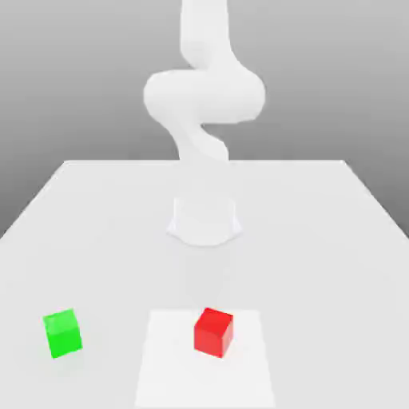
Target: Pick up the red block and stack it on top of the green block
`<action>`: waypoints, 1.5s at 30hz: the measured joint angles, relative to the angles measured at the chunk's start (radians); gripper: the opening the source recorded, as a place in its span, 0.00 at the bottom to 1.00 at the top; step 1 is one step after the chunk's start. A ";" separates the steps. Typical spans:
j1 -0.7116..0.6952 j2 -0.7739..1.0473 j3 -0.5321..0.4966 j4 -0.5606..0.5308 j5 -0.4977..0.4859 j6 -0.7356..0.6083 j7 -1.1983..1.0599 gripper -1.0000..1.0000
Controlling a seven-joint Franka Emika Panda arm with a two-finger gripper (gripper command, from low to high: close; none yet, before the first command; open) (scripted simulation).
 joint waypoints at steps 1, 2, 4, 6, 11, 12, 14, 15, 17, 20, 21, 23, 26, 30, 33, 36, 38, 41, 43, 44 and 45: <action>0.027 0.027 -0.028 -0.015 0.011 0.015 -0.044 0.50; 0.051 0.054 -0.052 -0.030 0.025 0.030 -0.089 0.50; 0.095 0.108 -0.097 -0.059 0.050 0.058 -0.176 0.50; 0.138 0.162 -0.137 -0.088 0.075 0.086 -0.261 0.50; 0.232 0.301 -0.217 -0.158 0.135 0.154 -0.472 0.50; 0.249 0.328 -0.230 -0.172 0.146 0.167 -0.513 0.50; 0.277 0.384 -0.249 -0.200 0.168 0.194 -0.595 0.50; 0.291 0.411 -0.258 -0.214 0.177 0.207 -0.635 0.50; 0.317 0.465 -0.273 -0.242 0.191 0.235 -0.712 0.50; 0.343 0.541 -0.285 -0.285 0.203 0.278 -0.820 0.50; 0.350 0.565 -0.287 -0.299 0.202 0.293 -0.853 0.50; 0.359 0.610 -0.289 -0.328 0.192 0.323 -0.912 0.50; 0.363 0.668 -0.289 -0.373 0.151 0.371 -0.983 0.50; 0.350 0.726 -0.295 -0.433 0.022 0.435 -1.024 0.50; 0.335 0.753 -0.297 -0.438 -0.018 0.449 -1.031 0.50; 0.339 0.778 -0.292 -0.428 -0.010 0.454 -1.042 0.50; 0.339 0.794 -0.289 -0.422 0.003 0.460 -1.051 0.50; 0.338 0.821 -0.283 -0.414 0.028 0.474 -1.070 0.50; 0.332 0.839 -0.273 -0.410 0.048 0.486 -1.084 0.50; 0.330 0.849 -0.268 -0.408 0.060 0.493 -1.093 0.50; 0.327 0.859 -0.262 -0.407 0.073 0.502 -1.102 0.50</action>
